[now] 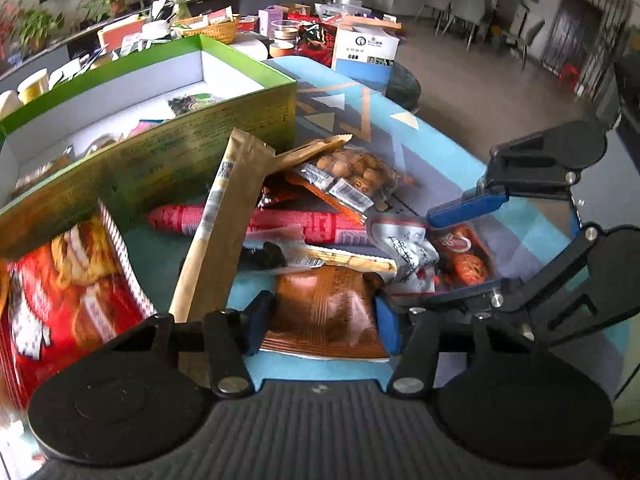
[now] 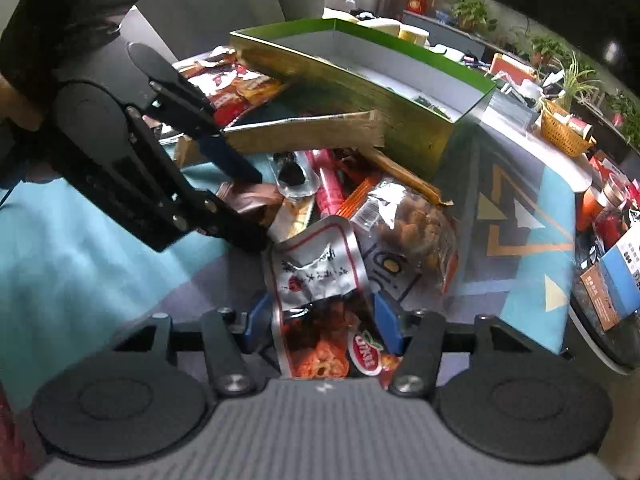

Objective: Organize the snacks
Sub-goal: 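Grasp a white-and-red packet with the right gripper while the left gripper grasps a brown bag, then carry both packets over the green box and open both grippers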

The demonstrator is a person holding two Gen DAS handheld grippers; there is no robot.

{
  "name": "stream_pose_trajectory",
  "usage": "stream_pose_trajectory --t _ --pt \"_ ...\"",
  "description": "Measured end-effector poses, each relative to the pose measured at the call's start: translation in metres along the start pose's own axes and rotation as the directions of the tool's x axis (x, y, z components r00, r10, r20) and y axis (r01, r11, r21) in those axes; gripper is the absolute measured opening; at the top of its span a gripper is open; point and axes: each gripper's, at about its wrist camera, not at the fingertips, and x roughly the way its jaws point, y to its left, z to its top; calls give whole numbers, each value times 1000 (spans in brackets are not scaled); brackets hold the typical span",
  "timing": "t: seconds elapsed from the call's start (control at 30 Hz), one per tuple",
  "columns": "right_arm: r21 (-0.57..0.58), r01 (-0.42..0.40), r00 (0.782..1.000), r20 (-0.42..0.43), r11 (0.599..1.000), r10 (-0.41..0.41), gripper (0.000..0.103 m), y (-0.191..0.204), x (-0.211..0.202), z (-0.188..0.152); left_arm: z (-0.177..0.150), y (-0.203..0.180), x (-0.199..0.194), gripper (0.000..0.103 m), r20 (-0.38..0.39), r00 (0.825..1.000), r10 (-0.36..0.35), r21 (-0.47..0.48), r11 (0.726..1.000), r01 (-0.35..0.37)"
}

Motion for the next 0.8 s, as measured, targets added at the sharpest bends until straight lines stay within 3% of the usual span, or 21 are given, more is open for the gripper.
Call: stream_pose_trajectory --t 0.03,0.07,0.1,0.17,0.27,0.33,0.4,0.47,0.57,0.7,0.73,0.77,0.8 --pt "13 3 1000 12 1000 -3 29 1 -4 -1 -3 0 -4 49 5 1000 -5 -18 1000 5" --pt "41 18 999 41 999 -20 8 1 -12 -3 -8 0 -8 48 3 1000 0 -32 999 0" --pt "91 9 999 50 996 -13 0 -4 -19 -3 -12 0 -12 48 10 1000 -11 -44 999 11" --pt "197 -43 995 93 979 25 0 -15 -33 -7 -21 0 -23 48 34 998 -59 -76 995 61" --pt "189 -41 991 130 981 17 0 -12 -48 -14 -30 -6 -43 48 63 997 -43 -83 995 48" --pt "133 -22 990 138 991 3 7 0 -52 -14 -35 -6 -58 48 100 994 -43 -103 993 53" --pt "64 45 991 126 997 -53 52 9 -47 -10 -37 -4 -73 48 131 991 -32 -122 991 48" --pt "-25 115 982 153 993 -110 65 17 -42 -9 -38 0 -85 48 150 989 -11 -133 991 31" --pt "-115 71 993 104 991 -59 65 14 -23 2 -36 8 -99 48 167 985 32 -150 989 -6" --pt "-104 15 1000 -1 994 -15 66 0 12 14 -30 22 -107 48 190 978 84 -190 981 -48" --pt "-77 2 1000 11 997 -1 64 -6 15 15 -28 25 -107 48 198 976 90 -202 978 -50" --pt "-30 -36 999 0 999 36 47 -12 16 18 -29 28 -108 48 203 975 95 -209 976 -52" --pt "16 -73 997 -14 997 73 38 -16 15 20 -28 30 -108 48 207 973 101 -218 974 -54"
